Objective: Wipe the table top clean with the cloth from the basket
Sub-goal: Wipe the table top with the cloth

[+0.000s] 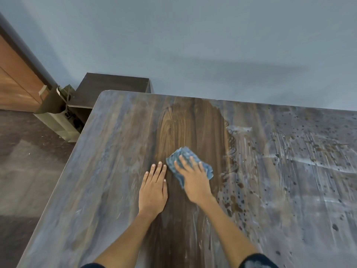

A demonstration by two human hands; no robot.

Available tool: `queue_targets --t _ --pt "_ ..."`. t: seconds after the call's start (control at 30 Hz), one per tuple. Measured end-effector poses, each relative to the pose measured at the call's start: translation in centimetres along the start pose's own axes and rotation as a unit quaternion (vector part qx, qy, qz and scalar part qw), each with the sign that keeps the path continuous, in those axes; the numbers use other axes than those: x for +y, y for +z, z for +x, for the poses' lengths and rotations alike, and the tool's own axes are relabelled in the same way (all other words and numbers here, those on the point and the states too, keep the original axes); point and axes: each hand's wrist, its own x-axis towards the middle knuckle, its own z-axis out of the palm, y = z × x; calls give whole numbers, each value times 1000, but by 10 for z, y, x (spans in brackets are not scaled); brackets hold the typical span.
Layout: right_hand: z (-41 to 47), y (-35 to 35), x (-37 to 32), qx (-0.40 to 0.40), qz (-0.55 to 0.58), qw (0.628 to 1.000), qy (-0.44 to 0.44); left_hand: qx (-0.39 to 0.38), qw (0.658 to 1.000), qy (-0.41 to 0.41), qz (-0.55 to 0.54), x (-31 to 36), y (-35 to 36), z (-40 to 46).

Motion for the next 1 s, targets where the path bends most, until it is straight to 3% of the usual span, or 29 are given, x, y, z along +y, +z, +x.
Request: queue_targets --t 0.1,0.2,0.37,0.5,0.67,0.8,1.0 --pt "-48 12 -7 -13 10 998 -58 -8 1000 1 4 -3 0 -10" --pt "-81 10 19 -11 -2 998 -55 -5 1000 0 7 -6 -1 -18" --pt "-59 -15 64 -16 -10 995 93 -6 1000 0 10 -6 -2 -32" --pt "-19 -23 38 -32 11 989 142 -7 1000 -10 14 -6 -1 -40" --pt "-32 0 -15 -20 10 1000 14 -9 1000 -10 25 -5 -2 -42" --pt "-89 19 -7 -27 9 998 -49 -16 1000 -9 25 -7 0 -44" --pt "-106 -4 59 -7 34 992 122 -17 1000 -11 20 -7 -1 -54"
